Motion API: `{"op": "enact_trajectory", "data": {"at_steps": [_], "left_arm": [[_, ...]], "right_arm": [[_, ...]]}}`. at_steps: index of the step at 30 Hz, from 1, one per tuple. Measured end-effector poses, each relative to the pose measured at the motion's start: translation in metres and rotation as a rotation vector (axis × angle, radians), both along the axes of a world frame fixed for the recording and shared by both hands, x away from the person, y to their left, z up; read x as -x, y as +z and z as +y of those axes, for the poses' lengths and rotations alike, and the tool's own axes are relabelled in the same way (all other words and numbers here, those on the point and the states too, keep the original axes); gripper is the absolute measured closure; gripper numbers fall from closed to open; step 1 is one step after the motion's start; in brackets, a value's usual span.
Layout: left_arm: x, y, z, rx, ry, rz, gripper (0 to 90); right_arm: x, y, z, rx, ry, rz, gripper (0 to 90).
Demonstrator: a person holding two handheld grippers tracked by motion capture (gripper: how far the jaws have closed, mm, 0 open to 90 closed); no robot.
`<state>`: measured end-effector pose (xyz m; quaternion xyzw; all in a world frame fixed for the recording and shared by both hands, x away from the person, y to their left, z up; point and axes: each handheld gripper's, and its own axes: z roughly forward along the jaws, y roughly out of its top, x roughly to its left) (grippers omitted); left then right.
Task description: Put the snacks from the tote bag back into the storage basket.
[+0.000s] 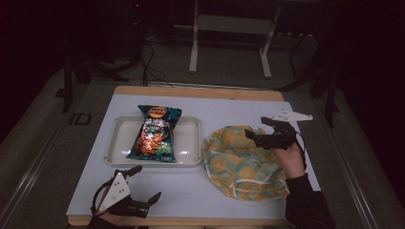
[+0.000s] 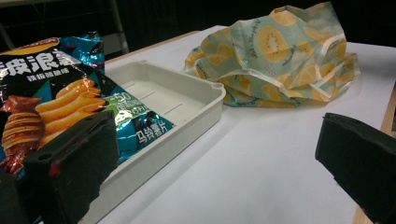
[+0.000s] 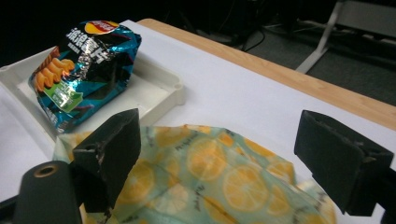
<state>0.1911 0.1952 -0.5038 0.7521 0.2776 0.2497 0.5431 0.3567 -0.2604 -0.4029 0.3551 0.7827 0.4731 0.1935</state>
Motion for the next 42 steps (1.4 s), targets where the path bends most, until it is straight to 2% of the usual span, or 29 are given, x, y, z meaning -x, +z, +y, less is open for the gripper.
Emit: {"op": "enact_trajectory", "data": {"at_steps": [5,11,20,25,42], "left_arm": [[0.000,0.000,0.000,-0.001,-0.001,0.002,0.1],[0.000,0.000,-0.001,-0.002,-0.001,0.004,0.1],[0.000,0.000,-0.001,-0.005,-0.001,0.003,0.1],[0.000,-0.001,-0.001,-0.007,-0.003,0.006,0.1],[0.001,0.000,-0.001,-0.011,-0.007,0.005,0.1]], "right_arm": [[0.007,-0.003,-0.018,-0.010,-0.041,-0.022,14.6],[0.014,-0.009,-0.036,0.008,-0.085,-0.048,14.5],[0.022,-0.021,-0.062,0.009,-0.206,-0.070,14.5],[0.027,-0.028,-0.071,0.022,-0.231,-0.056,14.5],[0.047,-0.051,-0.097,0.003,-0.324,-0.053,14.5]]}}
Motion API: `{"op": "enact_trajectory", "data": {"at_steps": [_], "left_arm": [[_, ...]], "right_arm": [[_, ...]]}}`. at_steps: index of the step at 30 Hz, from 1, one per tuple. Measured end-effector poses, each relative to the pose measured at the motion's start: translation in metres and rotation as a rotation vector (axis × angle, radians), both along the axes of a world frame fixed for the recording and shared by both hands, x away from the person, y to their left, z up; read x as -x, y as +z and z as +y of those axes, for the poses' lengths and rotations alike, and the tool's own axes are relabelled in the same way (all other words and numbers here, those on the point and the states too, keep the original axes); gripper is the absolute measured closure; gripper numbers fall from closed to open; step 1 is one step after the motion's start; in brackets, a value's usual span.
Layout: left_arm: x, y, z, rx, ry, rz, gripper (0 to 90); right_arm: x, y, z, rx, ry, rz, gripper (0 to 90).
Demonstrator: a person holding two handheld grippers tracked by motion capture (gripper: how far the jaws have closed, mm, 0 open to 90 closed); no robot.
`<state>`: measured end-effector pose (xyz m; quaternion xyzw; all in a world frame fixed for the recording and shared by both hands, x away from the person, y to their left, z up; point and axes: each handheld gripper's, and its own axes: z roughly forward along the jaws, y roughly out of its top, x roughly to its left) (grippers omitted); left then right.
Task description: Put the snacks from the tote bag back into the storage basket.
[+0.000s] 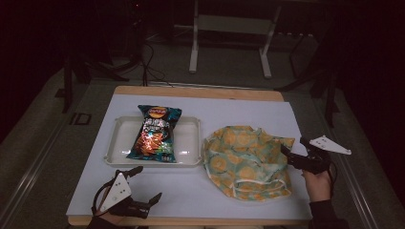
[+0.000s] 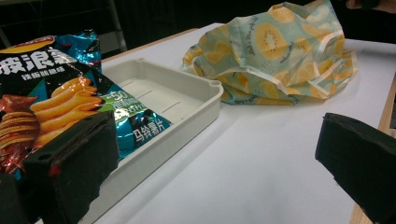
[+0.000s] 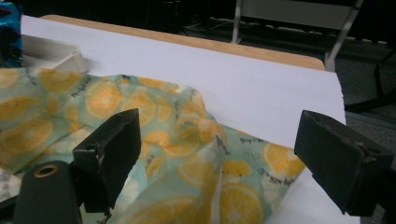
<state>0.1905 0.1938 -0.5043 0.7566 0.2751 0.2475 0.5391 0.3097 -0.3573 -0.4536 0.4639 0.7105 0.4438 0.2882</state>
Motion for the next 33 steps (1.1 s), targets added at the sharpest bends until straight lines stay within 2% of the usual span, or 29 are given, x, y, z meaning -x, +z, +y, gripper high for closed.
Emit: {"op": "enact_trajectory", "data": {"at_steps": [5,12,18,25,28,33], "left_arm": [[0.000,0.000,0.000,0.000,-0.003,0.001,0.1],[0.000,0.000,-0.001,0.002,-0.005,0.003,0.1],[0.000,0.000,0.000,0.002,-0.006,0.002,0.1],[0.001,0.000,0.000,0.002,-0.006,0.000,0.1],[0.001,0.000,0.000,0.003,-0.005,0.000,0.1],[0.001,0.000,0.000,0.002,-0.006,0.000,0.1]], "right_arm": [[0.005,-0.005,-0.005,-0.012,-0.029,-0.010,14.5],[0.012,-0.011,-0.006,0.006,-0.057,-0.016,14.5],[0.019,-0.016,-0.008,0.028,-0.070,-0.055,14.4],[0.026,-0.025,-0.009,0.049,-0.089,-0.053,14.1],[0.030,-0.026,-0.009,0.050,-0.113,-0.064,14.1],[0.036,-0.028,-0.010,0.063,-0.184,-0.091,13.8]]}}
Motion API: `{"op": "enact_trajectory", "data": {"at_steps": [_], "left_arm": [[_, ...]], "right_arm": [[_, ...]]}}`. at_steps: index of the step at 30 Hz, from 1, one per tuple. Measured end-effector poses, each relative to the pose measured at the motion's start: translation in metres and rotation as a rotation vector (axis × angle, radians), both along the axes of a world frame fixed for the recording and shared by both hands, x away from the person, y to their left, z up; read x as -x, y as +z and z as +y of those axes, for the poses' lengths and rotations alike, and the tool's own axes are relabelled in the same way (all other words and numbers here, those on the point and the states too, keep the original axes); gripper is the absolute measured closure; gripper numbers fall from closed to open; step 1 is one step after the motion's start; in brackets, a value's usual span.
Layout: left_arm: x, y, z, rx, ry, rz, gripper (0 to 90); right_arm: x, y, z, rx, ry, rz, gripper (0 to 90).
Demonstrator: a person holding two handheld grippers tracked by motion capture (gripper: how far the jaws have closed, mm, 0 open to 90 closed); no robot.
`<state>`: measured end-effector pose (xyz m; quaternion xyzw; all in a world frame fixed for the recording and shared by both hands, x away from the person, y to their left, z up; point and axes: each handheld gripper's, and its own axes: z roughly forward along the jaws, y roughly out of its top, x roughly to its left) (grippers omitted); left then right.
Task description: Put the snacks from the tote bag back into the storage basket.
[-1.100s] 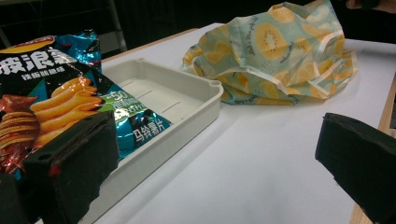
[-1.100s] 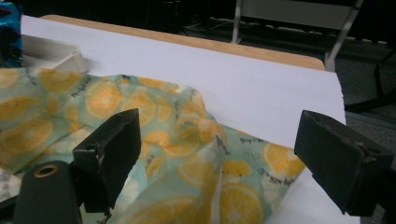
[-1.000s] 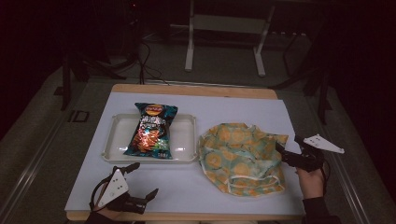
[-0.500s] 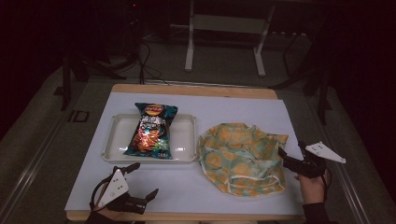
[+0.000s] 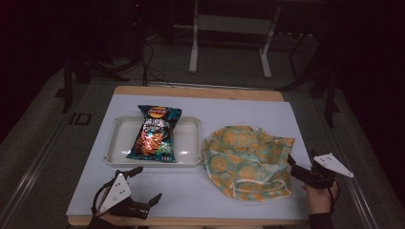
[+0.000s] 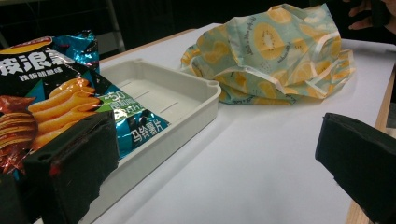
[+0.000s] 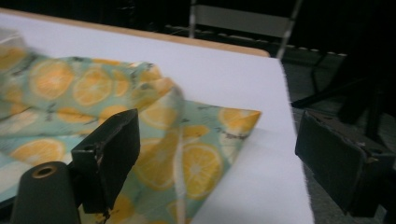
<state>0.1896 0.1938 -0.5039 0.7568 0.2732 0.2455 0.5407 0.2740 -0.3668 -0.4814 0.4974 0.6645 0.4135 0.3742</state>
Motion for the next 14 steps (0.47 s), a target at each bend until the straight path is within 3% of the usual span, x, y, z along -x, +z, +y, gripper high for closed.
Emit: {"op": "enact_trajectory", "data": {"at_steps": [14], "left_arm": [[0.0004,0.0000,-0.0002,-0.002,-0.002,0.000,0.1]], "right_arm": [[-0.0003,-0.0050,0.0000,-0.011,-0.002,0.003,14.0]]}}
